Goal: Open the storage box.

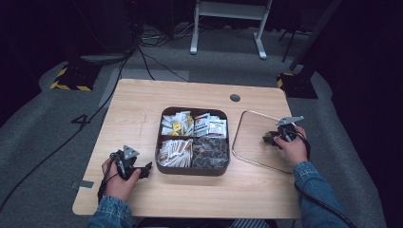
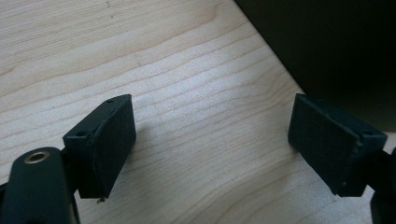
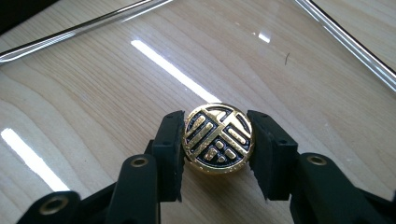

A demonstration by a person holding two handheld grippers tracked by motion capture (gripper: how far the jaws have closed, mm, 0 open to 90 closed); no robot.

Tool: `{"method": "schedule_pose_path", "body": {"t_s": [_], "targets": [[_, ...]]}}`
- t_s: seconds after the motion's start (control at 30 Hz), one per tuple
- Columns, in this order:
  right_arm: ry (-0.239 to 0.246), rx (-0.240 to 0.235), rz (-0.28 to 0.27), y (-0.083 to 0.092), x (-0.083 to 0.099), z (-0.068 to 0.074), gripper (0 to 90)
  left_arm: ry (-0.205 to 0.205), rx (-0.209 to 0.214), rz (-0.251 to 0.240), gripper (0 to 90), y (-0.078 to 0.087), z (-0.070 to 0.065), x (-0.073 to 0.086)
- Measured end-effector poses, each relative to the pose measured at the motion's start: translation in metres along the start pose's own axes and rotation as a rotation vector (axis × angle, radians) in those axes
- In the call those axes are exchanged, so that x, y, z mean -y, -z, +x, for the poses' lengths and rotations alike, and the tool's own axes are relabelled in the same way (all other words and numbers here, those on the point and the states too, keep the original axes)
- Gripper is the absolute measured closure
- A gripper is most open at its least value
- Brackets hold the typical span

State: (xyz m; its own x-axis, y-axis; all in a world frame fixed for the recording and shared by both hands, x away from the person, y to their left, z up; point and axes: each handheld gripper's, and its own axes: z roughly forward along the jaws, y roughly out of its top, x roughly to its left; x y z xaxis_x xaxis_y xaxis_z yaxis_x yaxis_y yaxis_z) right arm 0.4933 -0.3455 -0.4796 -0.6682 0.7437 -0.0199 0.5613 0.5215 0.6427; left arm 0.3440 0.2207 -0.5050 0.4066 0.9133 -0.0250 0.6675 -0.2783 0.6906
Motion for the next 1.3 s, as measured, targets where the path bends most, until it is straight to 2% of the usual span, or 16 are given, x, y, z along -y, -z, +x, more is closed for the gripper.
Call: {"method": "schedule_pose_path", "body": {"t_s": [0.23, 0.27, 0.4, 0.5, 0.77, 0.83, 0.9, 0.97, 1.0, 1.1, 1.2, 1.3], "targets": [[-0.014, -0.002, -0.007, -0.001, 0.001, -0.001, 56.5, 0.0, 0.0, -0.001, 15.5, 0.0, 0.0, 0.0], [-0.046, -0.012, -0.031, 0.0, 0.001, -0.002, 52.0, -0.001, 0.0, 0.0, 15.5, 0.0, 0.0, 0.0], [-0.073, -0.012, -0.08, 0.006, -0.001, 0.0, 44.6, -0.001, -0.001, 0.0, 15.6, 0.0, 0.0, 0.0], [-0.074, -0.013, -0.112, 0.012, -0.003, 0.003, 42.1, -0.001, -0.001, 0.0, 15.6, 0.0, 0.0, 0.0], [-0.061, -0.036, -0.17, 0.028, -0.001, 0.018, 39.6, 0.001, -0.005, 0.002, 15.6, 0.0, -0.002, 0.0], [-0.07, -0.04, -0.192, 0.037, 0.003, 0.027, 39.3, 0.001, -0.002, 0.001, 15.7, 0.002, -0.004, 0.002], [-0.076, -0.046, -0.198, 0.04, 0.006, 0.03, 39.6, 0.004, -0.003, -0.001, 16.0, 0.002, -0.005, 0.002], [-0.098, -0.059, -0.204, 0.044, 0.012, 0.036, 42.9, -0.001, -0.004, -0.002, 17.1, 0.003, -0.007, 0.003], [-0.097, -0.083, -0.21, 0.045, 0.019, 0.042, 44.8, -0.007, 0.001, 0.004, 20.1, 0.005, -0.009, 0.003], [-0.095, -0.1, -0.21, 0.046, 0.026, 0.049, 45.1, -0.008, 0.01, 0.011, 25.8, 0.007, -0.011, 0.002], [-0.053, -0.128, -0.199, 0.043, 0.037, 0.06, 45.2, -0.028, 0.029, 0.019, 28.3, 0.009, -0.016, 0.002], [-0.021, -0.161, -0.182, 0.04, 0.044, 0.067, 50.3, -0.006, 0.063, 0.001, 28.8, 0.013, -0.017, 0.001]]}}
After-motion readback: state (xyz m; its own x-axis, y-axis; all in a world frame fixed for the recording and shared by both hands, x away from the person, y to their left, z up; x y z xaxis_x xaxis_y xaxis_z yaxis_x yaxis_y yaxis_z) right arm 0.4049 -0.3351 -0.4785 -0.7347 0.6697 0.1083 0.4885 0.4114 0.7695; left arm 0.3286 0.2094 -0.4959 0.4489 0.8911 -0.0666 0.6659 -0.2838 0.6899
